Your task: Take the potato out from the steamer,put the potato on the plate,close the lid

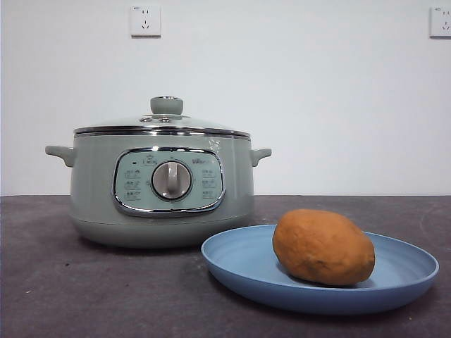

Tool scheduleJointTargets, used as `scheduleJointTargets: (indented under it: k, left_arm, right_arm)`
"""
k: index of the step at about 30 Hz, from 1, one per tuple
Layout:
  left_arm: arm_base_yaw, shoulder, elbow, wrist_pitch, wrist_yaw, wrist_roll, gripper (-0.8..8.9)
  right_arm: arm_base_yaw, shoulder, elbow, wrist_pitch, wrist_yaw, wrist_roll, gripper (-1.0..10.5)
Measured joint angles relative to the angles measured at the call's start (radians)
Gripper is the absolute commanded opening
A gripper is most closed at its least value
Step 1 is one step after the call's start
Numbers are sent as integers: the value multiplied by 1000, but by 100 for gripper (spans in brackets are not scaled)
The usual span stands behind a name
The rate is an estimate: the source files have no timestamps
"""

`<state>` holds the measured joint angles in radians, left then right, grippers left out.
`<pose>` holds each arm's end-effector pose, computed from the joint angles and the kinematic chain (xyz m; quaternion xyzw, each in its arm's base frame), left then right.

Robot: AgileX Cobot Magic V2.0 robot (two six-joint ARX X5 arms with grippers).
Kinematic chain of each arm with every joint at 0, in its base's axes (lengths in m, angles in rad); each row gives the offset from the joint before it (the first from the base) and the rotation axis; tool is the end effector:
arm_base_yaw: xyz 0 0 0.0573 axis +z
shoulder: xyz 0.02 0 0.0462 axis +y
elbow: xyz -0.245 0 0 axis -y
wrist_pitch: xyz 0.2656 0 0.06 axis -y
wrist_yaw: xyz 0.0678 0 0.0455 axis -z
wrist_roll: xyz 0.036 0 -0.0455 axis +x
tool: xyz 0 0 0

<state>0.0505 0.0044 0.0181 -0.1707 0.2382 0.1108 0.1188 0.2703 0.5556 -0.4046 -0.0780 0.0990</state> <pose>0.1415 -0.0014 0.1521 0.0437 0.0723 -0.0976 0.9916 0.1236 0.0176 0.2889 0.0479 0.0644 0.0950 0.9922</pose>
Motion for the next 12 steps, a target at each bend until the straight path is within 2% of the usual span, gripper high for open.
scheduleJointTargets:
  k: [6, 12]
  left_arm:
    - [0, 0, 0, 0, 0, 0, -3]
    - [0, 0, 0, 0, 0, 0, -3]
  right_arm:
    - [-60, -135, -256, 223, 3, -5, 1]
    - [-65, -209, -411, 309, 3, -6, 1]
